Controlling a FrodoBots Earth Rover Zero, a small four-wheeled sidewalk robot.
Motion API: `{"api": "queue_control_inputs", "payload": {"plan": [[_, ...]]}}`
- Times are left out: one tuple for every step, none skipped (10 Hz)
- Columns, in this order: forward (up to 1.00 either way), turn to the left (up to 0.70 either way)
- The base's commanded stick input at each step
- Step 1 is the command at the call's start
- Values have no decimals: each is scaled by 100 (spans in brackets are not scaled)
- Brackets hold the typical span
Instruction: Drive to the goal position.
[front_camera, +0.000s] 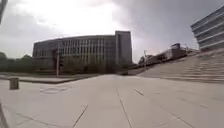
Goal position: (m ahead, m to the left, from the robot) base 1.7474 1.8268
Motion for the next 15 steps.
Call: {"api": "queue_control_inputs", "payload": {"plan": [[70,0],[70,0],[70,0],[70,0],[70,0],[70,11],[70,27],[70,17],[70,1],[70,0],[70,0],[70,0],[70,0],[70,0],[70,0]]}}
